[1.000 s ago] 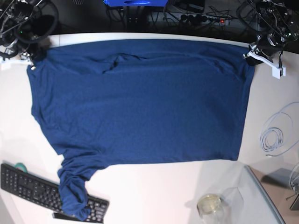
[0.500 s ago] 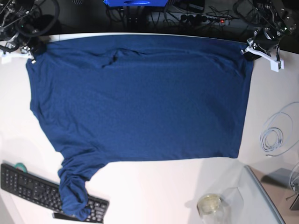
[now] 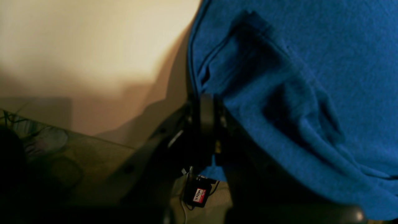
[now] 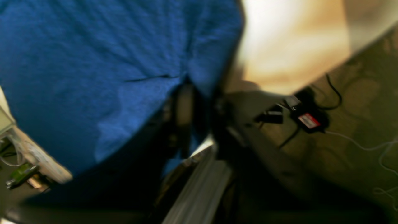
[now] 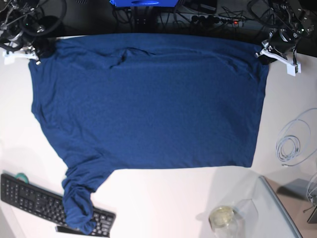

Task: Layout the t-shirt on the table in an organized manner, then fold the t-shirt properly
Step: 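Release the corners and move the right gripper toward the hem corner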

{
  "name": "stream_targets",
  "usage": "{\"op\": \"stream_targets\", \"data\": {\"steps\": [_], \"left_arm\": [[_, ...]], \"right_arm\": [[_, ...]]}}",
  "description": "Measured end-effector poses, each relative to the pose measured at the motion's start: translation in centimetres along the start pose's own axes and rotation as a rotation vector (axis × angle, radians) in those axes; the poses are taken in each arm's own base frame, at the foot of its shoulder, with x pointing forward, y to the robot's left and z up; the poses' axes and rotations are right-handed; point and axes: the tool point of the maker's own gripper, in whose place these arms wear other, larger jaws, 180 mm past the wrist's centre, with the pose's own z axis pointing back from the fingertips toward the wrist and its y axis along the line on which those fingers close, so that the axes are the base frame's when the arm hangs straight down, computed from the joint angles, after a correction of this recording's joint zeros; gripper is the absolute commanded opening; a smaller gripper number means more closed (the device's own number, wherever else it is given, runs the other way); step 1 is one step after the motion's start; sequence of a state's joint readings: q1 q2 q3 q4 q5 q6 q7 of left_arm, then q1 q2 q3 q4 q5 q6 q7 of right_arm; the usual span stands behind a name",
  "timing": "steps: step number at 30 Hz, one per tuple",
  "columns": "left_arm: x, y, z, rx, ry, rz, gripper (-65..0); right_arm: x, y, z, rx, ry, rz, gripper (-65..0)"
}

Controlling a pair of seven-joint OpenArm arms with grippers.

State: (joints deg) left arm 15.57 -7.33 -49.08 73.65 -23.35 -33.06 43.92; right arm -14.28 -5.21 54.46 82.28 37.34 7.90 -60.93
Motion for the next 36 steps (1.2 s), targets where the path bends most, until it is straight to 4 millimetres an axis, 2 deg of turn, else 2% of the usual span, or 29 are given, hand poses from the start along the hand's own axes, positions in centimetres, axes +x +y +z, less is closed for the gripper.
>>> {"op": "stream_targets", "data": {"steps": [2,5,10,13,15,17,19,23,25,30,34,36], "left_arm": [[0.0,0.0,0.0,0.000,0.000,0.000,-65.0],[0.1,0.3,0.1,0.006,-0.001,-0.004,-65.0],[0.1,0.7,0.5,0.012,-0.008,-0.001,-29.1],[0.6,0.5,0.4,0.009,-0.024,-0.001,-16.5],[0.8,1.2,0.8,0.024,-0.039,0.020,-12.7],[1.1,2.9,1.7,0.068,-0.059,0.053,-11.4],[1.7,4.3,2.5,0.107,-0.077,0.064,-11.5],[5.4,5.7,4.3,0.144,-0.171,0.042,-11.5],[6.8,6.8,5.4,0.171,-0.213,0.043,-11.5],[7.7,9.5,7.5,0.241,-0.230,0.036,-11.7],[8.7,10.3,8.4,0.258,-0.251,0.024,-11.8],[8.3,10.8,8.8,0.267,-0.241,0.017,-11.8]], "right_arm": [[0.5,0.0,0.4,0.006,-0.038,-0.023,-31.7],[1.8,-0.8,1.7,-0.035,-0.114,-0.014,-29.7],[3.4,0.2,3.1,-0.026,-0.180,0.025,-29.3],[3.9,0.3,3.5,-0.026,-0.197,0.037,-29.3],[4.1,0.3,3.8,-0.031,-0.203,0.046,-29.3],[5.2,0.7,4.2,-0.033,-0.230,0.073,-29.3],[7.3,1.8,4.7,-0.018,-0.281,0.095,-29.1],[11.3,6.5,4.1,0.035,-0.300,0.246,-29.1],[12.8,9.3,3.0,0.057,-0.292,0.338,-29.1],[14.8,15.2,-1.3,0.089,-0.245,0.542,-29.1],[16.0,16.7,-4.4,0.046,-0.194,0.621,-29.1],[16.5,16.8,-5.8,0.014,-0.182,0.635,-29.1]]}}
